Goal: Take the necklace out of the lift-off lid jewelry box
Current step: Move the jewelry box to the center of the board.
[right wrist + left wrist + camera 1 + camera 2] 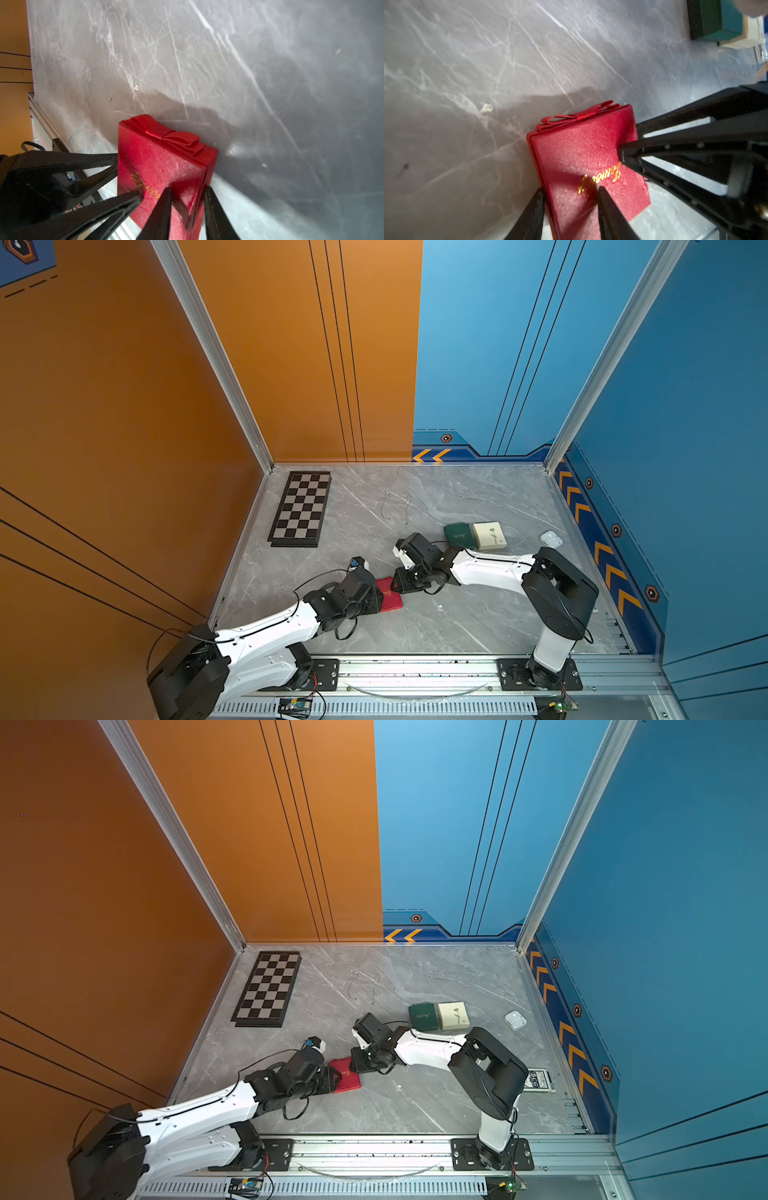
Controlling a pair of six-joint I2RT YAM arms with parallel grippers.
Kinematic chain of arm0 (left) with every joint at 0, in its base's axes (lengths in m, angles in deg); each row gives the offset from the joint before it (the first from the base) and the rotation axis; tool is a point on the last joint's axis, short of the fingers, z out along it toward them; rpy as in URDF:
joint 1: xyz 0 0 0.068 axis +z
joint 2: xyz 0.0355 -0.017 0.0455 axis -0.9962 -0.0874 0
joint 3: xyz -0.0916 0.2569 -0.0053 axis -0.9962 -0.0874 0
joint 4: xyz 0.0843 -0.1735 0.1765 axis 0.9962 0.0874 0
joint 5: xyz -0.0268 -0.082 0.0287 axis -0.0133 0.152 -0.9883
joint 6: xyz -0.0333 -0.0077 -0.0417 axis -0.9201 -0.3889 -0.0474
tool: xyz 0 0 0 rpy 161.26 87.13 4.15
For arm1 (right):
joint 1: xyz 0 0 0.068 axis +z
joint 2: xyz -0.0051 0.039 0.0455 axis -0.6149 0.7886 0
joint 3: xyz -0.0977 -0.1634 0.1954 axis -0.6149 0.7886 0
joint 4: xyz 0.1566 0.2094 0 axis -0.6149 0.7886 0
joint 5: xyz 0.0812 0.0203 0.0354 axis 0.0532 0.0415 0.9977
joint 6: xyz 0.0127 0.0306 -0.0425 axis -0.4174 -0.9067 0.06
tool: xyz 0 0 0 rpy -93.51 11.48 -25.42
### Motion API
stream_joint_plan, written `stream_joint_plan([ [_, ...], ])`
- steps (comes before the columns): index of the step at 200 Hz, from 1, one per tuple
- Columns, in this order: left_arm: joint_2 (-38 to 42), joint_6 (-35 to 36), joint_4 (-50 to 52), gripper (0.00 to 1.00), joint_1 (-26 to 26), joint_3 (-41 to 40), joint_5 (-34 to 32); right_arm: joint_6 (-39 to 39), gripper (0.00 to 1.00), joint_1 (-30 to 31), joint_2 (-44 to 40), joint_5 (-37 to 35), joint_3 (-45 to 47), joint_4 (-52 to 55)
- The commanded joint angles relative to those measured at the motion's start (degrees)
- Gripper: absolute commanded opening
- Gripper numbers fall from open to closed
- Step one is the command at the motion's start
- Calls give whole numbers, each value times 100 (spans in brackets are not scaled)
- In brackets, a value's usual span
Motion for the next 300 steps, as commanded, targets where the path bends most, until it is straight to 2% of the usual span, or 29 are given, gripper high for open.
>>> stream_joint_plan([
  [1, -386, 437, -717, 42, 214, 156, 362, 520, 29, -228, 428, -30, -312, 347],
  [63, -1439, 876, -1572, 42, 794, 644, 818, 1313, 29, -892, 1364, 111, -1652, 1204],
  [92, -1903, 980, -1801, 41, 949, 857, 986, 1501, 29, -970, 1685, 140, -1979, 1459],
  [114, -1892, 1016, -1791, 42, 967, 880, 977, 1582, 29, -1162, 1643, 65, -2037, 1552],
  [156, -1469, 1025, -1698, 47, 966, 770, 864, 1672, 33, -1229, 1563, -50, -2116, 1657],
  [214, -590, 1206, -659, 51, 972, 793, 347, 1763, 42, -1288, 1063, -368, -2073, 1790],
  [256, 455, 1406, 686, 55, 1185, 850, -313, 1854, 56, -1284, 593, -774, -1945, 1956],
  [295, 1349, 1570, 1528, 60, 1711, 827, -406, 1961, 76, -1049, 319, -1309, -1963, 2257],
  [300, 1445, 1582, 1601, 60, 1788, 808, -401, 1965, 78, -859, 301, -1379, -1967, 2283],
])
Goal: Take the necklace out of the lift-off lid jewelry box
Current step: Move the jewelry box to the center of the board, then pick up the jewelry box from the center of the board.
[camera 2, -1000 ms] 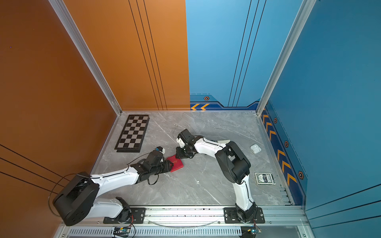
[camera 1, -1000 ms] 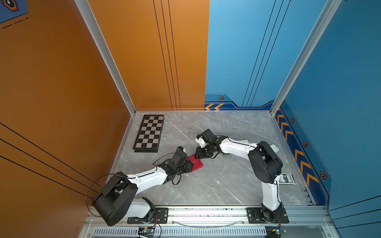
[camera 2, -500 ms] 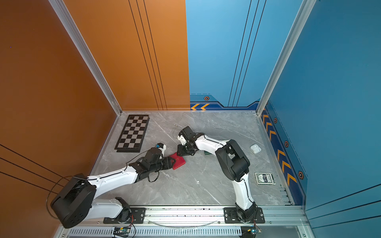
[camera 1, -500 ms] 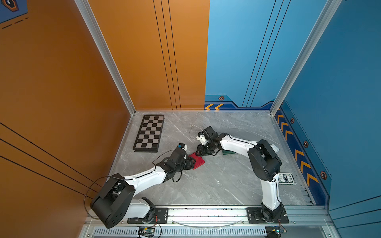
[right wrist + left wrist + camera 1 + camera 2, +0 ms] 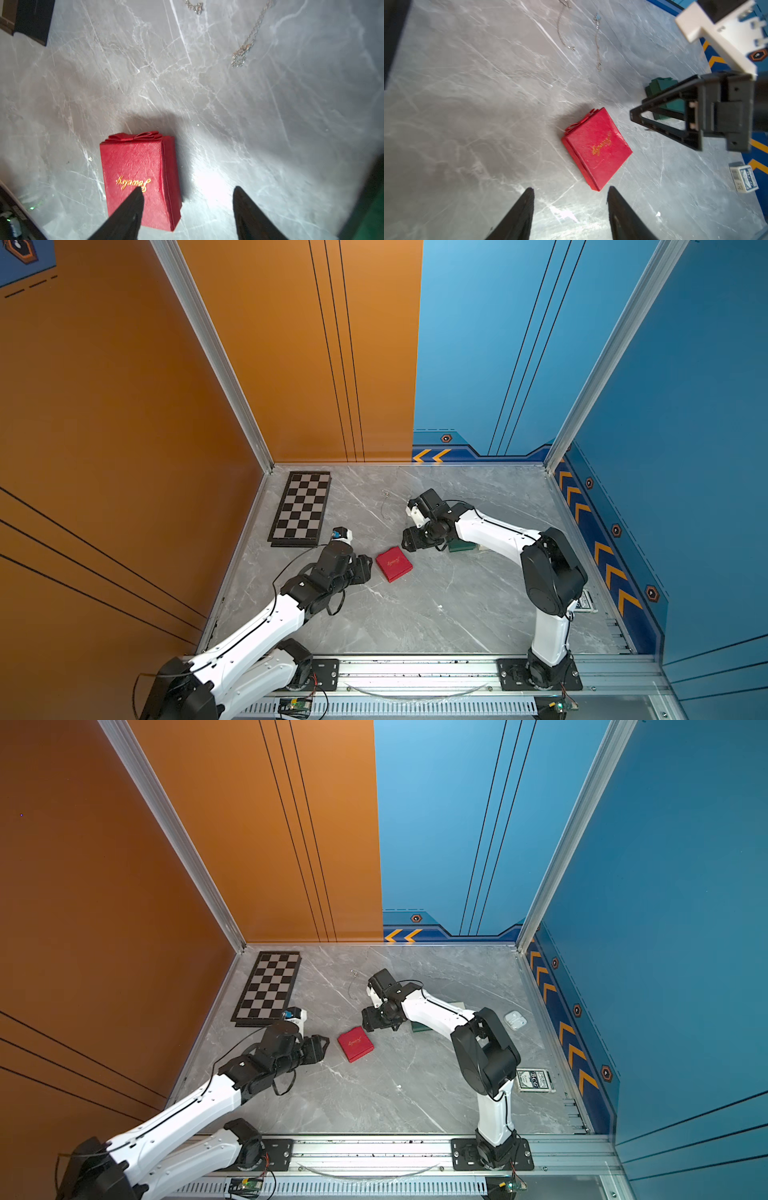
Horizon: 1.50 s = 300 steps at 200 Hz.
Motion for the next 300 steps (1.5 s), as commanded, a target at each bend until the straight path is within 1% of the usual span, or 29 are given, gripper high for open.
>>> stream_joint_plan([
  [1, 424, 219, 872, 60, 282, 21, -260, 110, 78, 330, -212, -556, 44, 418],
  [37, 953, 256, 1104, 67, 682, -141, -87, 125, 93, 727, -229, -867, 40, 499],
  [51, 1024, 246, 1103, 70, 756, -201, -8, 167, 96, 845, -191, -981, -2, 535],
  [76, 1038, 270, 1103, 72, 807, -246, 38, 290, 99, 1053, -56, -1211, -169, 677],
  [138, 1175, 297, 955, 78, 862, -406, 184, 697, 100, 1377, 462, -1426, -700, 958],
  [222, 1069, 313, 912, 81, 916, -435, 249, 861, 100, 1425, 928, -1490, -1087, 1087],
  [271, 1045, 327, 875, 81, 938, -441, 267, 841, 100, 1399, 974, -1467, -1174, 1107],
  [275, 1043, 320, 867, 82, 942, -440, 270, 833, 100, 1385, 1122, -1466, -1169, 1107],
  [300, 1005, 310, 857, 82, 952, -448, 276, 823, 100, 1374, 1165, -1449, -1200, 1107],
])
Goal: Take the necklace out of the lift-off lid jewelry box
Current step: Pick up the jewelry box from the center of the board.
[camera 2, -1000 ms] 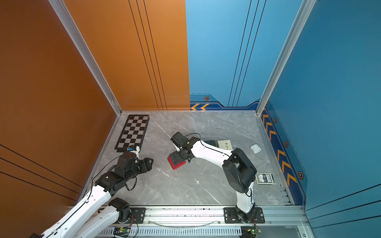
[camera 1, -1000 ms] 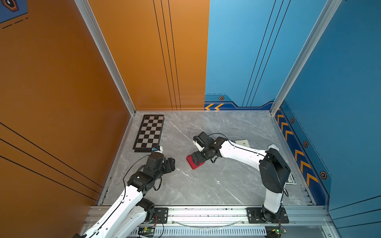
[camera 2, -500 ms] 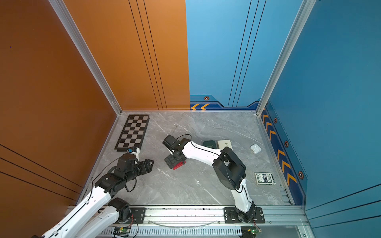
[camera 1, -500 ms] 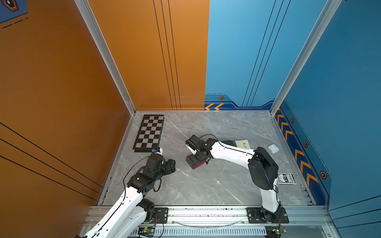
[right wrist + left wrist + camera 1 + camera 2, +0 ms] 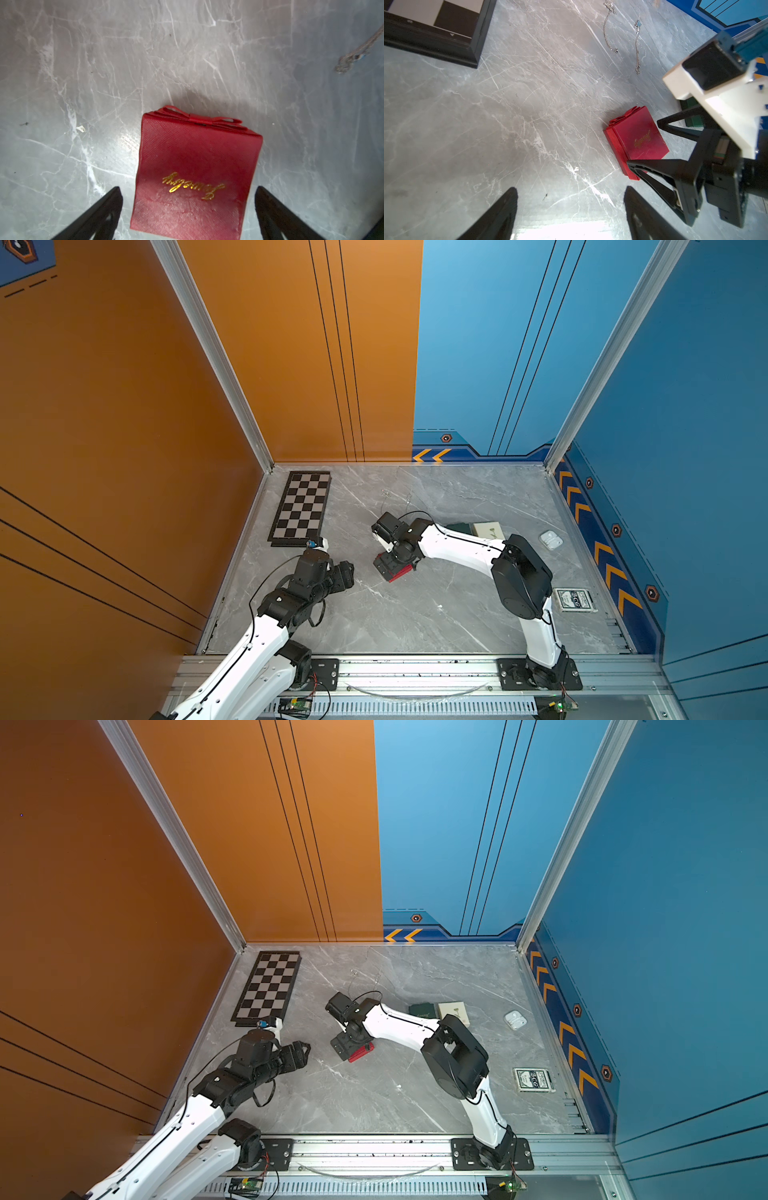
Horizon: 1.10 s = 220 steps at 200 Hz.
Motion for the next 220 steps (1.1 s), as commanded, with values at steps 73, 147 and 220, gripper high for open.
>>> stream_joint_plan([
  [73, -47, 71, -64, 84, 69, -90, 143, -41, 99, -75, 257, -56, -150, 185],
  [147, -74, 76, -96, 85, 69, -109, 177, -96, 92, -151, 229, 53, -138, 185],
  [220, -156, 142, -803, 85, -46, -196, 511, -146, 87, -487, -431, 427, 199, 185],
])
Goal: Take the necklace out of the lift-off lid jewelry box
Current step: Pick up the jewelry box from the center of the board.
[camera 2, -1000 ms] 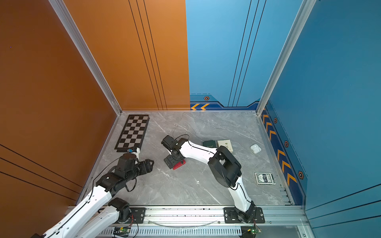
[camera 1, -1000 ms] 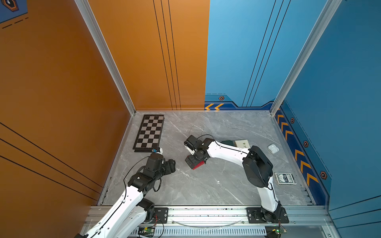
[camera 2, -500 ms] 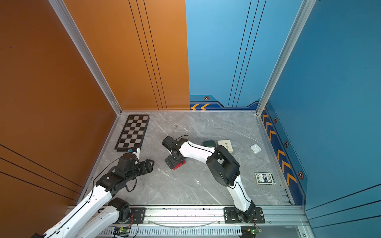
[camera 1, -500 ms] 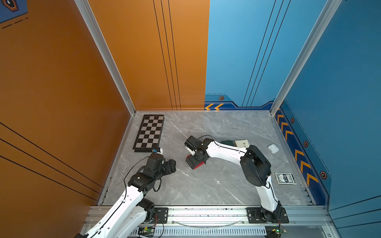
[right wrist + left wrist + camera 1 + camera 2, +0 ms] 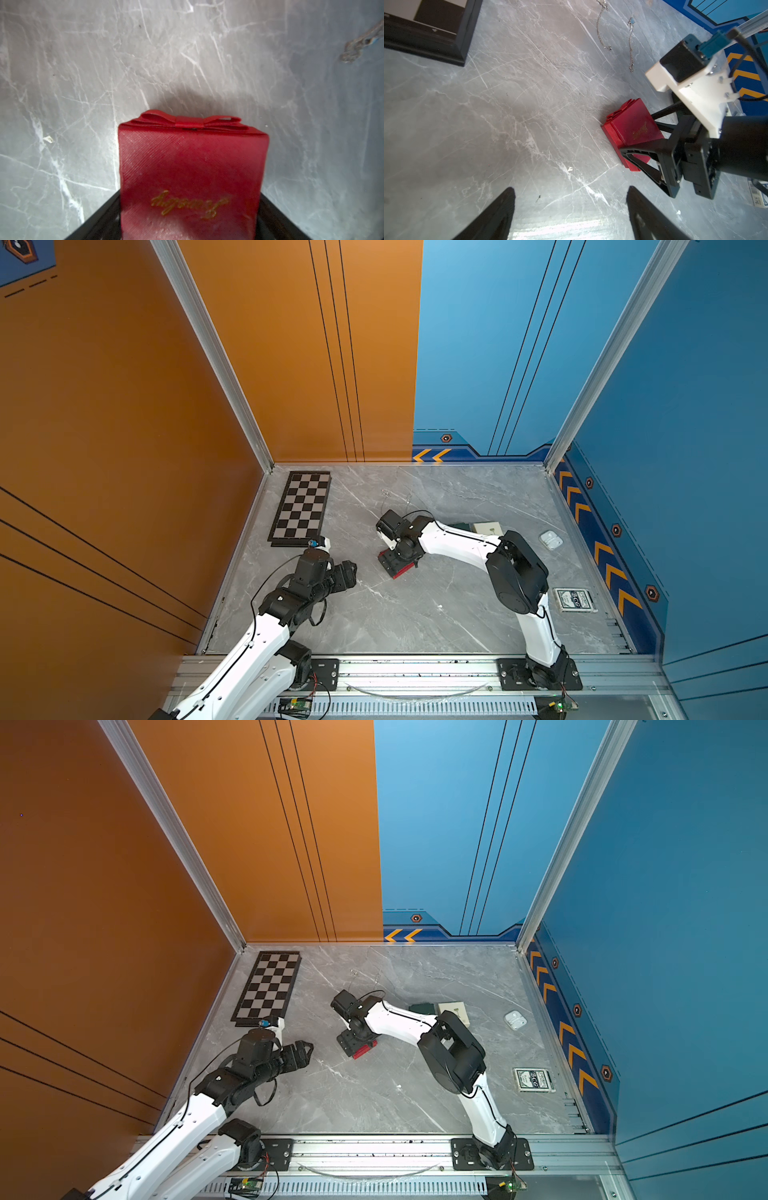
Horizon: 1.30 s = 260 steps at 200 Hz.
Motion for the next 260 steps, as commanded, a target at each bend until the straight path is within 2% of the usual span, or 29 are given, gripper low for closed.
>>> stream_joint_plan([
  [1, -61, 115, -536, 85, -65, -155, 232, -113, 87, -183, -556, 250, 174, 185],
  [41, -545, 98, -1837, 85, -772, -389, 104, -218, 86, -453, -1298, 608, 619, 193],
  [78, -1096, 516, -2505, 84, -1374, -483, 56, -266, 85, -601, -1827, 881, 806, 413],
  [109, -1138, 1041, -2959, 85, -1914, -667, -84, -231, 85, -627, -2112, 1046, 812, 701],
  [116, -1115, 1128, -3023, 90, -1977, -699, -72, -222, 85, -620, -2169, 1090, 814, 749],
  [136, -1020, 1389, -3273, 92, -2114, -798, 96, -179, 86, -636, -2294, 1209, 791, 867],
  [234, -730, 2384, -3701, 92, -2820, -985, 350, -106, 85, -515, -2498, 1590, 894, 1081],
  [260, -757, 2572, -3728, 92, -3027, -966, 232, -69, 85, -431, -2542, 1625, 902, 1088],
])
